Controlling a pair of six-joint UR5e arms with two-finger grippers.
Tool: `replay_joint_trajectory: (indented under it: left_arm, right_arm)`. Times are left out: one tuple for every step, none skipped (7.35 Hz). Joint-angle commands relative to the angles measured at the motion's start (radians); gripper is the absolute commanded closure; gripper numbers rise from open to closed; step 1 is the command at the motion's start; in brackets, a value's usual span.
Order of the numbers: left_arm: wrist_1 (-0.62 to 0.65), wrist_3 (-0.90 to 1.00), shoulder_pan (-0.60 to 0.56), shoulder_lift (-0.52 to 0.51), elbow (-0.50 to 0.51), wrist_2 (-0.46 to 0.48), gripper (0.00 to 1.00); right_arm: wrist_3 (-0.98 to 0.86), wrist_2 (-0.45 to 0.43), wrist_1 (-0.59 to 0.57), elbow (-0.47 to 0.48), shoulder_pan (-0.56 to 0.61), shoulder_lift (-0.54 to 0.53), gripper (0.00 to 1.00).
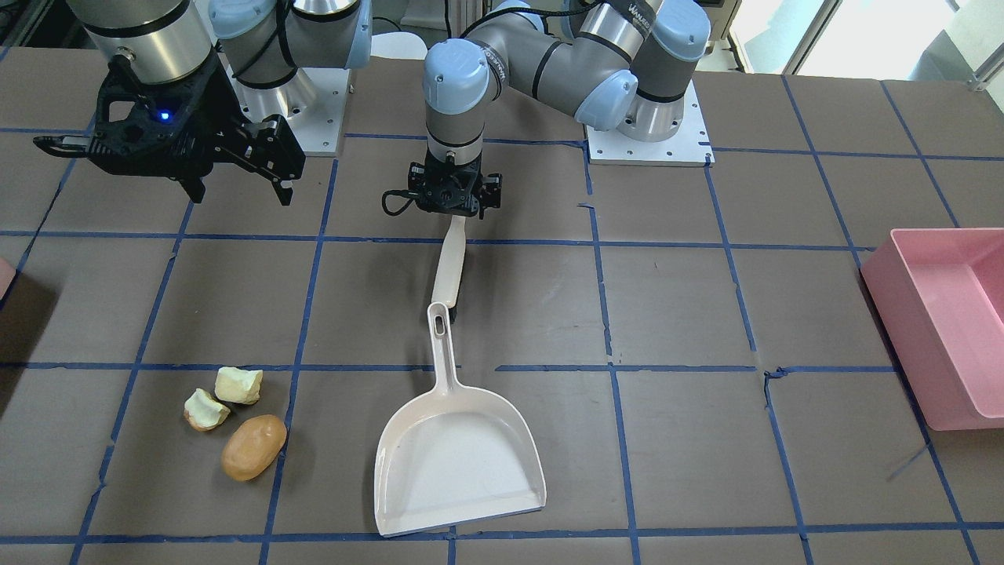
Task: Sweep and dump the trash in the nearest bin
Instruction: 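Grasp the white brush handle with the left gripper and lift it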
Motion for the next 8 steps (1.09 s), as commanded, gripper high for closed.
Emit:
replay_joint_trajectory:
  left_arm:
    - [-0.001,0.003,-0.009,-0.001,-0.003,0.001,0.15]
    - [-0.003,0.003,-0.011,-0.002,-0.009,0.001,0.29]
    - [-0.004,0.005,-0.011,-0.002,-0.013,0.001,0.45]
    - [-0.004,0.014,-0.011,-0.001,-0.013,0.004,0.56]
    - [-0.004,0.029,-0.012,-0.002,-0.016,0.045,0.65]
    - [-0.004,0.031,-0.012,-0.001,-0.019,0.057,0.77]
    - [-0.004,0.029,-0.012,0.001,-0.017,0.057,0.83]
    - [-0.004,0.028,-0.012,0.008,-0.013,0.059,0.87]
  right_arm:
    - [-0.006,0.004,-0.001,0.0,0.0,0.0,0.0]
    - [-0.009,0.004,-0.001,0.0,0.0,0.0,0.0]
    - [-0.01,0.004,0.001,0.0,-0.002,0.0,0.0]
    - [-0.01,0.004,0.001,0.0,-0.005,0.0,0.0]
    - [-0.01,0.004,0.001,0.0,-0.005,0.0,0.0]
    - [-0.006,0.004,-0.001,0.0,-0.005,0.0,0.0]
    - [-0.001,0.004,-0.002,0.0,-0.005,0.0,0.0]
    - [-0.001,0.006,-0.001,0.0,-0.005,0.0,0.0]
